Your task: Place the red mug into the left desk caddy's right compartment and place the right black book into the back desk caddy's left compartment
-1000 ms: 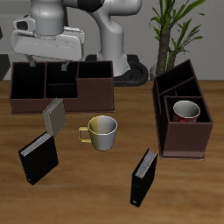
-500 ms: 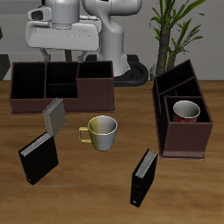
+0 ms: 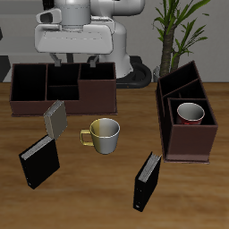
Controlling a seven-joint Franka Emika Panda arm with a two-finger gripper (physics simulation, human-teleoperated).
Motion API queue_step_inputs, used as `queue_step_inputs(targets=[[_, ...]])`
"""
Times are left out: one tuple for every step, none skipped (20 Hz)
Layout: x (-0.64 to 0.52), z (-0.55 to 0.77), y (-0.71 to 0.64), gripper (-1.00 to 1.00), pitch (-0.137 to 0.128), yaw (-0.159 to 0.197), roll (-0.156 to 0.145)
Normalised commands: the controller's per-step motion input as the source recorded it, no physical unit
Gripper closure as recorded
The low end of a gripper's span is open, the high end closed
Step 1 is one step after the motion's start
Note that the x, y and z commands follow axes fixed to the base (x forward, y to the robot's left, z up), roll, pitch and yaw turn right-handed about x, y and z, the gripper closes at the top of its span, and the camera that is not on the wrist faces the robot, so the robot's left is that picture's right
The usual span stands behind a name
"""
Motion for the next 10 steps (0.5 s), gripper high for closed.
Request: queue_step_inputs(targets=[[0.28, -0.06, -0.15, -1.0, 0.062, -0.032, 0.023], [0.28, 0.02, -0.2, -1.0, 0.036, -0.055, -0.091], [0.27, 0.06, -0.11, -1.0, -0.049, 0.0, 0.018], [0.25, -0.04, -0.26, -1.0, 0.023, -0.066, -0.05], [0.42, -0.04, -0.37, -1.0, -0.018, -0.08, 0.016], [0.14, -0.02, -0.16, -1.0, -0.005, 0.021, -0.066], [0.11, 0.01, -0.08, -1.0, 0.009, -0.022, 0.003], [0.15, -0.06, -0.11, -1.0, -0.012, -0.032, 0.042], [0.14, -0.1, -0.17, -1.0, 0.004, 0.014, -0.052], [0.16, -0.03, -0.15, -1.0, -0.006, -0.068, 0.042]])
